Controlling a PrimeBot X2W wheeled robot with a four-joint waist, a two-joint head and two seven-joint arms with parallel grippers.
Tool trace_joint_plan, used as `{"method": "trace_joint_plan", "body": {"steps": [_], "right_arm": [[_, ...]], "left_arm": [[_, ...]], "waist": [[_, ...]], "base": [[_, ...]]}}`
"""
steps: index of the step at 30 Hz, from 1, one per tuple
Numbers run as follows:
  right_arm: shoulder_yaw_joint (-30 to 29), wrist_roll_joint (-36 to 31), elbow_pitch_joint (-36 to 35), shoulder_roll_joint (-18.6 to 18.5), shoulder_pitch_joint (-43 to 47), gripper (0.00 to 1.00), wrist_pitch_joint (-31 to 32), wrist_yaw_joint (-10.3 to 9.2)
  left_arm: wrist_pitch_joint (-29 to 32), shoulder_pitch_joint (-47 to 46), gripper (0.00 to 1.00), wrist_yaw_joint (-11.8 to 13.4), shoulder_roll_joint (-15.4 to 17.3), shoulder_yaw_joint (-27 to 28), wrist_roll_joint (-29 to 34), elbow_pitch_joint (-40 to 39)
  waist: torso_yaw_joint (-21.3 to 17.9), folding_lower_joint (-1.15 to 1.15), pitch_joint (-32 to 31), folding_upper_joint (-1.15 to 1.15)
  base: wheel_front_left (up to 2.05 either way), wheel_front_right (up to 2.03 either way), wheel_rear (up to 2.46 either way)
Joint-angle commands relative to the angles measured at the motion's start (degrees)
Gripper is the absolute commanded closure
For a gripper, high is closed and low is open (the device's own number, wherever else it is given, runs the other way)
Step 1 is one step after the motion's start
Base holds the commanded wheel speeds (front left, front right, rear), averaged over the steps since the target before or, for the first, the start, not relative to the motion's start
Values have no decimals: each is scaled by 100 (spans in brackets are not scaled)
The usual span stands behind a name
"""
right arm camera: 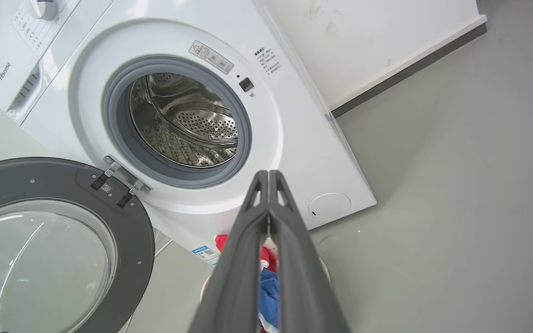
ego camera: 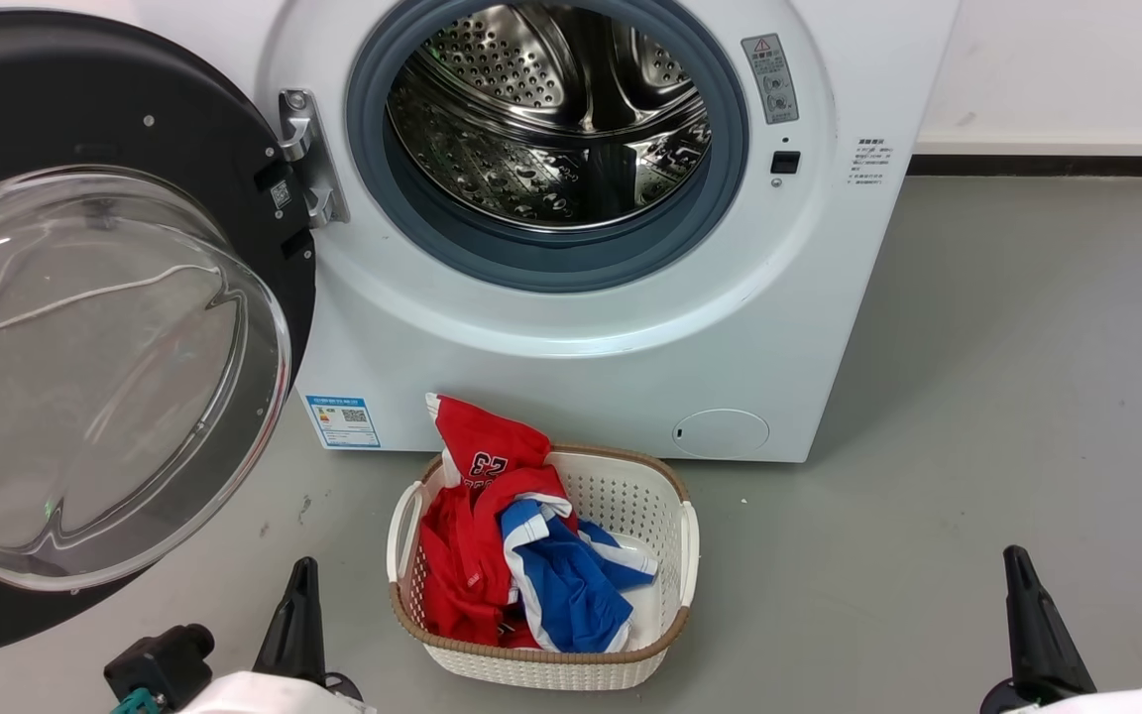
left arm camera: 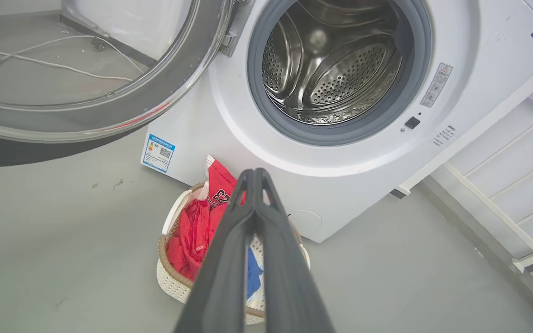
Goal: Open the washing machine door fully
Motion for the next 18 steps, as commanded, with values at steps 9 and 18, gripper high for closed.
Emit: {"method": "trace_joint_plan", "body": {"steps": [9, 18], "right_arm": [[5, 894, 89, -73, -330, 100, 182, 1], [-1, 1585, 216, -89, -500, 100, 341, 1]], "left_arm": [[223, -283, 100, -102, 7, 117, -927, 15], [404, -400, 100, -160, 7, 198, -1669, 83]], "waist": [[-11, 0, 12, 0], [-23, 0, 25, 0]], "base": [[0, 0, 0], [0, 0, 0]]}}
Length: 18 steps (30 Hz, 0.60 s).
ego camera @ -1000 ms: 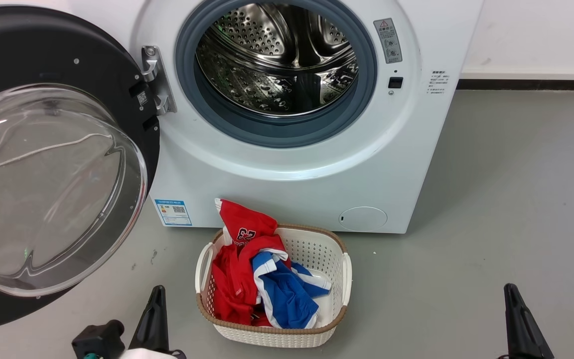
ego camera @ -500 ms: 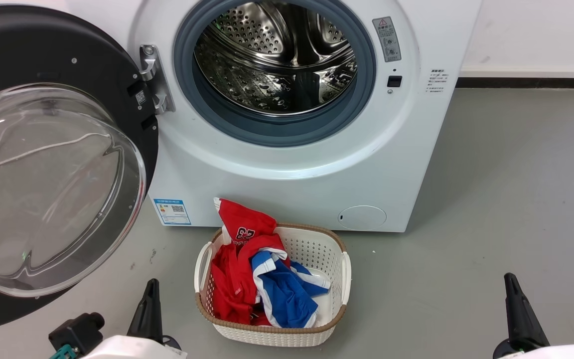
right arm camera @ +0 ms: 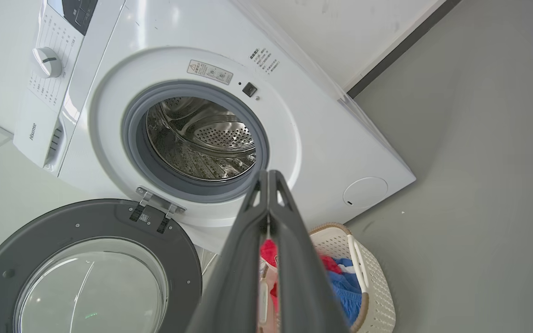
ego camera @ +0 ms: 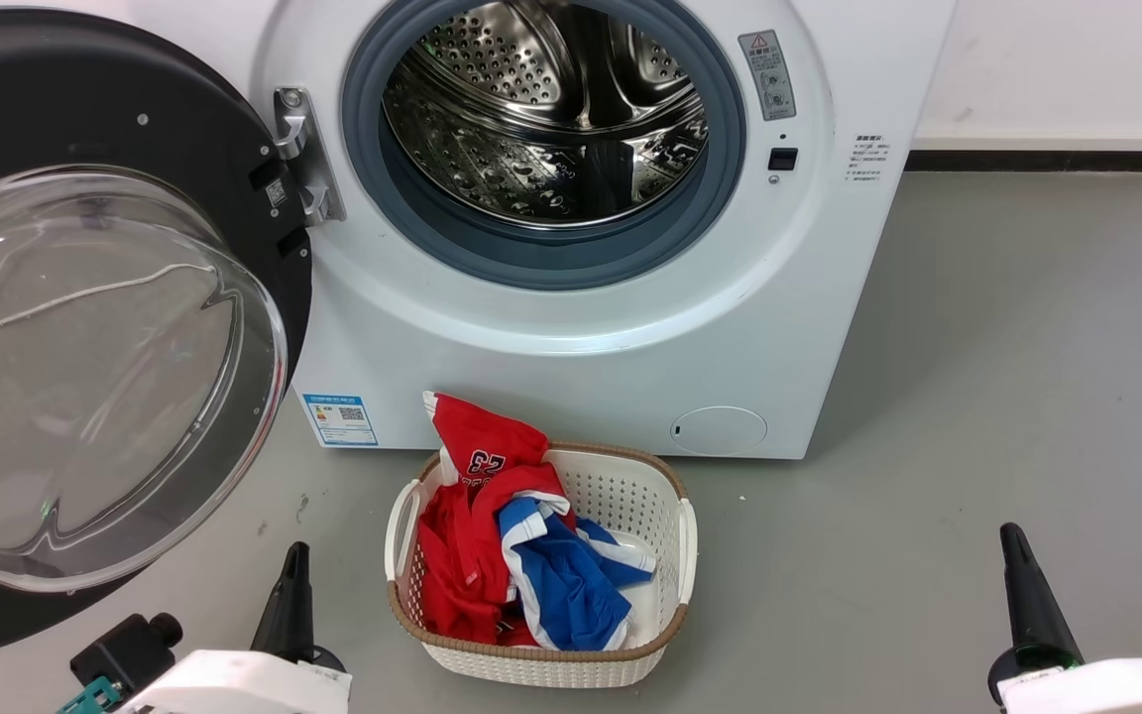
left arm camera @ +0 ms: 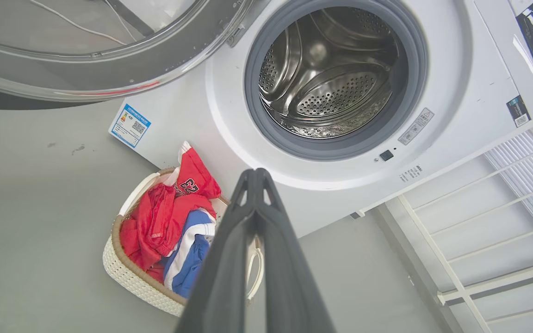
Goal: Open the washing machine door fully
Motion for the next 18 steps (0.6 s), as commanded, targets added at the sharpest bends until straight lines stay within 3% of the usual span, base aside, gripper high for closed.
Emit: {"method": "trace_joint_plan", "body": {"steps": [1, 18], "right_arm": [[-2, 195, -19, -51, -159, 100, 34, 1], [-32, 1318, 192, -61, -440, 100, 313, 1]], "left_arm": [[47, -165, 100, -46, 8, 37, -194, -40], [343, -358, 100, -142, 7, 173, -1419, 73]], "waist": [[-2, 0, 2, 0], [-23, 0, 25, 0]], "base": [[0, 0, 0], [0, 0, 0]]}}
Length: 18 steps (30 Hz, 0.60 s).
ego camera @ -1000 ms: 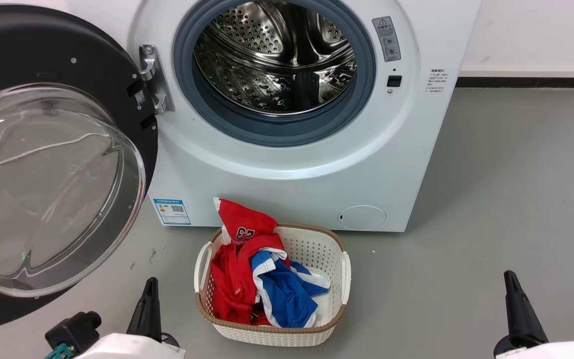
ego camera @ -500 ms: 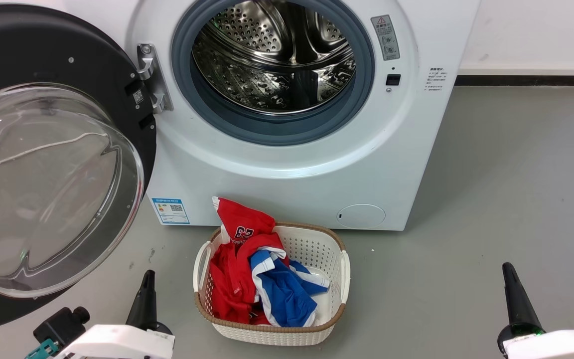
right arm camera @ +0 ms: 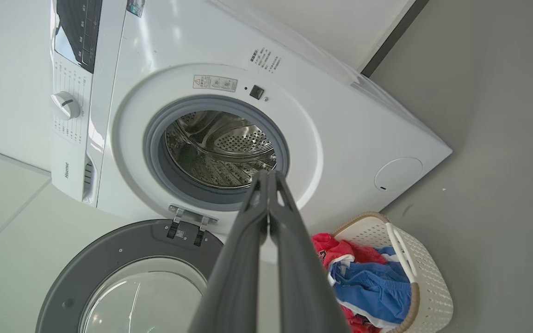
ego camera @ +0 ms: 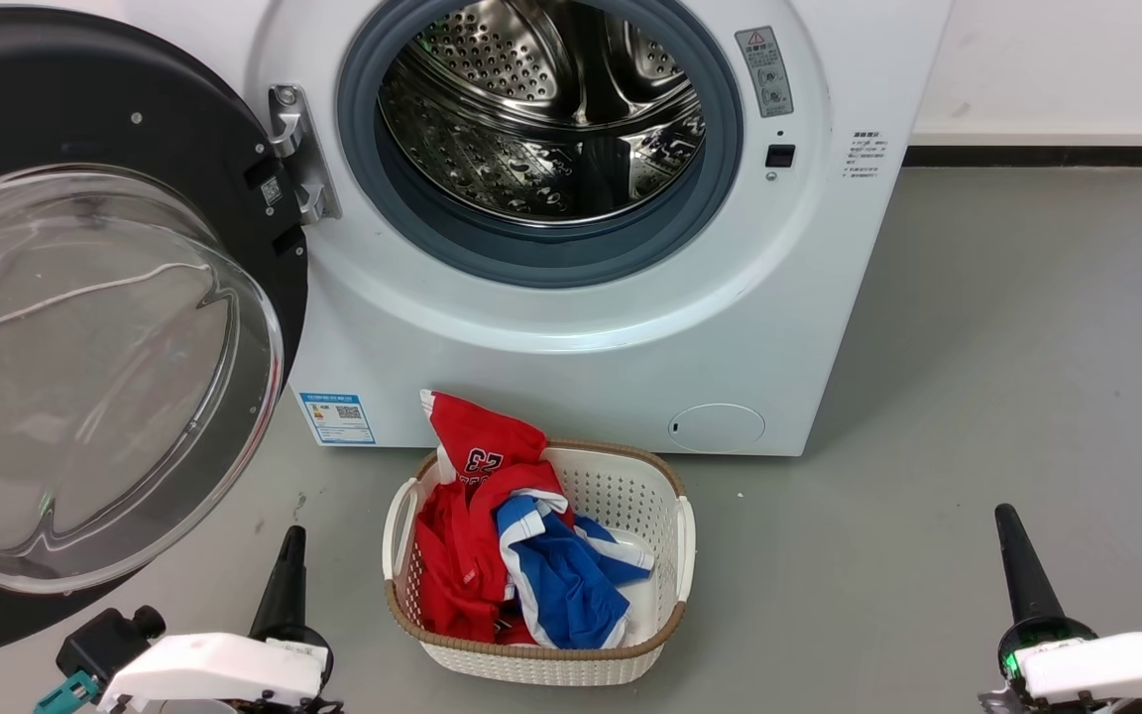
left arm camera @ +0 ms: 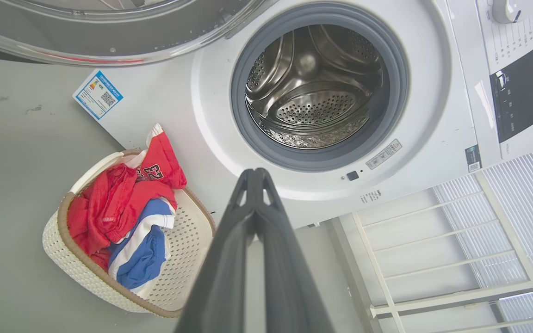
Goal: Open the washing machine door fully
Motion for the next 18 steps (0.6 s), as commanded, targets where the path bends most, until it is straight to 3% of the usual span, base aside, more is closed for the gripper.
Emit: {"method": "trace_joint_plan", "body": {"steps": [1, 18], "right_arm": [[-12, 166, -10, -43, -153, 100, 37, 1], [-51, 1056, 161, -38, -384, 100, 275, 1]], "left_arm": [[37, -155, 100, -42, 8, 38, -180, -32], [272, -301, 100, -124, 7, 145, -1159, 62]], "waist": [[-2, 0, 2, 0], [-22, 0, 24, 0]], "base": [[0, 0, 0], [0, 0, 0]]}}
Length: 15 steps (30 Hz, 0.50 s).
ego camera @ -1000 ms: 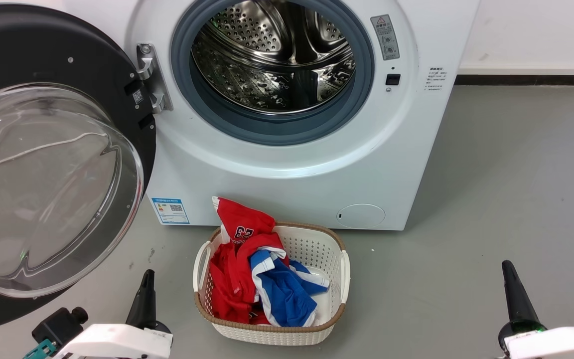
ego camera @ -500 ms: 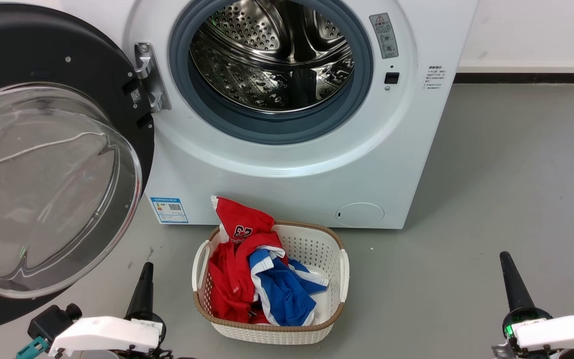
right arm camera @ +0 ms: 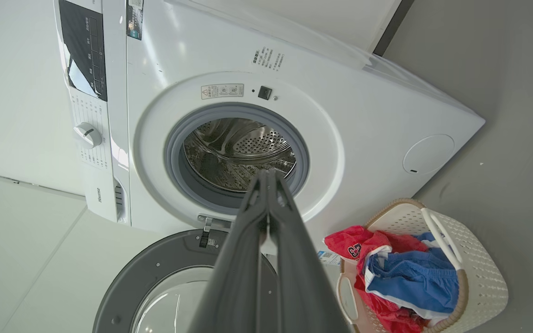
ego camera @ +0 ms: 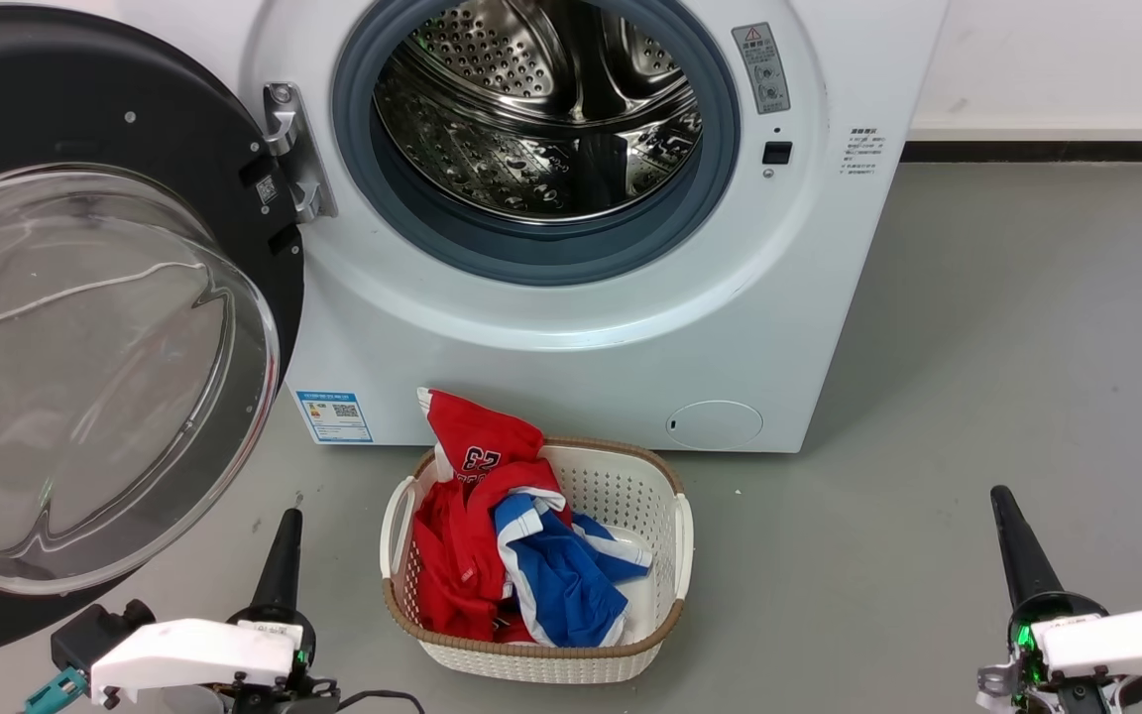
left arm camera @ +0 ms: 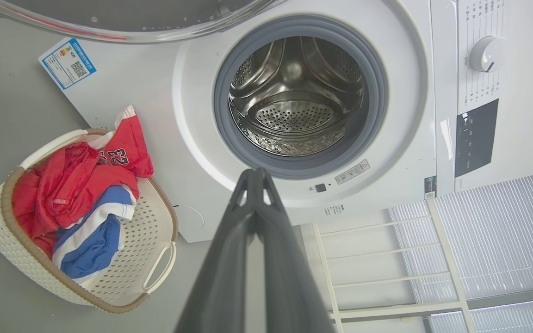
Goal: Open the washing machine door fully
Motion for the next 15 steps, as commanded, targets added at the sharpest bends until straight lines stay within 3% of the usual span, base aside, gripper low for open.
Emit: {"method": "trace_joint_plan", "body": {"steps": [1, 15], "right_arm": [[-14, 108, -8, -35, -147, 100, 20, 1], [-52, 779, 129, -22, -317, 100, 207, 0]], "left_arm": [[36, -120, 100, -43, 7, 27, -116, -16], [210, -237, 100, -96, 6, 111, -862, 57]], "waist": [[-1, 0, 1, 0], [-19, 0, 20, 0]], "base": [[0, 0, 0], [0, 0, 0]]}}
